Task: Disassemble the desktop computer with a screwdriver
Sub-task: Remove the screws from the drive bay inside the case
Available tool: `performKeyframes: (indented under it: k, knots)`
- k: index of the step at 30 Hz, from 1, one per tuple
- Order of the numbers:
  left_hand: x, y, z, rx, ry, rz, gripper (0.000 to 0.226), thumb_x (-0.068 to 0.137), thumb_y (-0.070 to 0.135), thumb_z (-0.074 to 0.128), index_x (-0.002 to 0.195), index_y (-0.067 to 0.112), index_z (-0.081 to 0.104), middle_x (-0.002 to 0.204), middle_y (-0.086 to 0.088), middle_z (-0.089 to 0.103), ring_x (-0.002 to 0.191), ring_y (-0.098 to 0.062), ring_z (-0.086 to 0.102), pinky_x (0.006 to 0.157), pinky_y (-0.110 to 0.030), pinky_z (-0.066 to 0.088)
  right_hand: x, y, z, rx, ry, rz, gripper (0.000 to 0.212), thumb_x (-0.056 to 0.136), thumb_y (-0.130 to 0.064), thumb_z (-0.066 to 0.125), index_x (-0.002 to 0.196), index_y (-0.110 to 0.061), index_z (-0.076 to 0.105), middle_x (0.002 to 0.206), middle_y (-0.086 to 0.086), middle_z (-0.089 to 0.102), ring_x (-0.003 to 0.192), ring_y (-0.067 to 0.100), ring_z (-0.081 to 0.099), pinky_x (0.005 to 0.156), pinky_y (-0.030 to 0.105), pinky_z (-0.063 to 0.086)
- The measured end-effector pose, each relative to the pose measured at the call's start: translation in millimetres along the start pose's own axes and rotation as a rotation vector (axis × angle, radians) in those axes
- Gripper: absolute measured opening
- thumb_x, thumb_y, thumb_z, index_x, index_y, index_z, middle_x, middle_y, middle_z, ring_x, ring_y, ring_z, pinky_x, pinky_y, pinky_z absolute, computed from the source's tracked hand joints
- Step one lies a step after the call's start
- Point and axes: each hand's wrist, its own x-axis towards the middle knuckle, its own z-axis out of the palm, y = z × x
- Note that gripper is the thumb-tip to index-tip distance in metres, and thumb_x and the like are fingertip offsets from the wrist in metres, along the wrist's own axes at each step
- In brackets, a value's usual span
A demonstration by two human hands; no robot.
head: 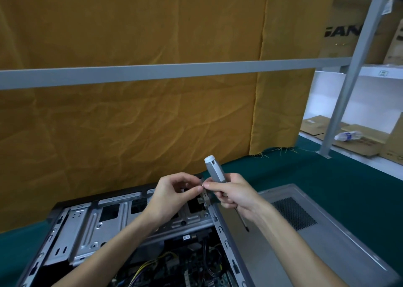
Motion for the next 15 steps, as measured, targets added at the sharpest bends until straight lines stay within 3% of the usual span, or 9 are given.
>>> performKeyframes:
  k: [2,4,7,11,15]
  knots:
    - [1.8,-11.5,-1.3,0.499,0.008,0.124,0.018,0.091,0.037,0.072,0.109,0.039,0.071,0.110,0.021,0.064,0.110,0.000,0.053,0.094,-0.023,0.043,7.8,4.8,-13.9,-0.140,0.182,-0.022,0.012,0.078,-0.024,0.083,0.082,-0.015,0.077,0.059,-0.005,0.056,0.046,0.008,0.044,0.042,0.020,0.032]
    - [3.0,-21.7,-3.3,0.730,-0.015,0.131,0.029,0.096,0.043,0.064,0.125,0.043,0.062,0.124,0.022,0.052,0.122,-0.005,0.040,0.103,-0.029,0.032,20.9,14.9,-33.9,-0.340,0.424,-0.044,0.014,0.079,-0.022,0.082,0.079,-0.010,0.075,0.065,-0.002,0.062,0.058,0.012,0.054,0.052,0.024,0.041]
    - [4.1,-31.2,-3.1,0.742,-0.030,0.071,0.034,0.100,0.044,0.055,0.134,0.041,0.055,0.136,0.017,0.046,0.131,-0.012,0.036,0.108,-0.033,0.029,41.6,42.9,-65.0,-0.585,0.597,0.039,0.016,0.084,-0.025,0.077,0.075,-0.015,0.069,0.069,-0.001,0.065,0.064,0.018,0.059,0.058,0.028,0.042]
    - [2.0,-33.9,0.4,0.799,0.003,0.111,0.034,0.102,0.041,0.052,0.136,0.039,0.054,0.138,0.015,0.046,0.131,-0.014,0.037,0.109,-0.034,0.030,62.3,84.0,-87.1,-0.865,0.639,0.148,0.011,0.089,-0.031,0.072,0.084,-0.022,0.070,0.076,-0.004,0.069,0.069,0.019,0.065,0.056,0.028,0.044]
    - [2.6,-35.4,0.8,0.807,0.010,0.113,0.034,0.102,0.040,0.051,0.136,0.037,0.054,0.138,0.015,0.046,0.130,-0.013,0.038,0.108,-0.034,0.031,78.7,108.0,-89.7,-0.928,0.620,0.191,0.009,0.089,-0.033,0.070,0.095,-0.027,0.073,0.082,-0.004,0.069,0.074,0.022,0.064,0.062,0.028,0.046]
